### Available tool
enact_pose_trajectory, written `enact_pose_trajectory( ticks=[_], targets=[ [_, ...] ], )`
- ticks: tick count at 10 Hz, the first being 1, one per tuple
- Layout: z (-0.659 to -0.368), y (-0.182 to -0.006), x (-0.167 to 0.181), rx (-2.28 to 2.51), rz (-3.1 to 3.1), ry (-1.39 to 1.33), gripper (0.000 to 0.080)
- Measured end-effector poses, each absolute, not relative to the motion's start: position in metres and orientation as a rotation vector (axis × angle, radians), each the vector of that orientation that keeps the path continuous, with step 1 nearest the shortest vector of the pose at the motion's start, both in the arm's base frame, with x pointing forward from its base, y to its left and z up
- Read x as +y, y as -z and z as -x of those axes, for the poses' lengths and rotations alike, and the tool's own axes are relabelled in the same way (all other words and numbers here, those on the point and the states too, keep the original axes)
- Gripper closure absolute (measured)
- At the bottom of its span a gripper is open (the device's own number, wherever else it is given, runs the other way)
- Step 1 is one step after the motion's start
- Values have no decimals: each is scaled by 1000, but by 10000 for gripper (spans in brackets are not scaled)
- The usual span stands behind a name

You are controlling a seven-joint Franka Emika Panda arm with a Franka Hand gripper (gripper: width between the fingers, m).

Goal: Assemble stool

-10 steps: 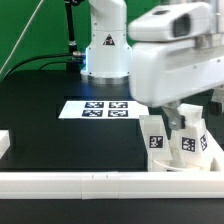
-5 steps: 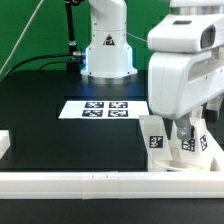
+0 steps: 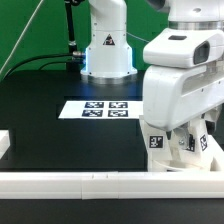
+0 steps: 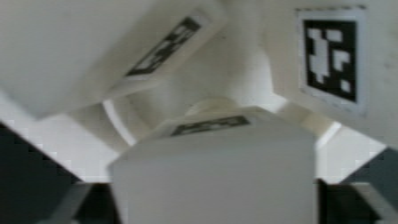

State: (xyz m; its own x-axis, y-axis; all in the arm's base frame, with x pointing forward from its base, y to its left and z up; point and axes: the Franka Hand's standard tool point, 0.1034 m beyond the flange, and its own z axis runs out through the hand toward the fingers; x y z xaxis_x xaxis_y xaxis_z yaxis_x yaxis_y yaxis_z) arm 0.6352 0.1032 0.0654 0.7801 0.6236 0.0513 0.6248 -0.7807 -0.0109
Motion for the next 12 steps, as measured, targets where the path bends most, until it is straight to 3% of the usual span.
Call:
enact_pose_trajectory(
  ticks=[1,7,12],
  targets=[
    [-635,-65,103,-966,2959,69,464],
    [-640,-64,107,-164,3092,107,463],
    [-638,-62,110,1057,2816,15,462]
  ],
)
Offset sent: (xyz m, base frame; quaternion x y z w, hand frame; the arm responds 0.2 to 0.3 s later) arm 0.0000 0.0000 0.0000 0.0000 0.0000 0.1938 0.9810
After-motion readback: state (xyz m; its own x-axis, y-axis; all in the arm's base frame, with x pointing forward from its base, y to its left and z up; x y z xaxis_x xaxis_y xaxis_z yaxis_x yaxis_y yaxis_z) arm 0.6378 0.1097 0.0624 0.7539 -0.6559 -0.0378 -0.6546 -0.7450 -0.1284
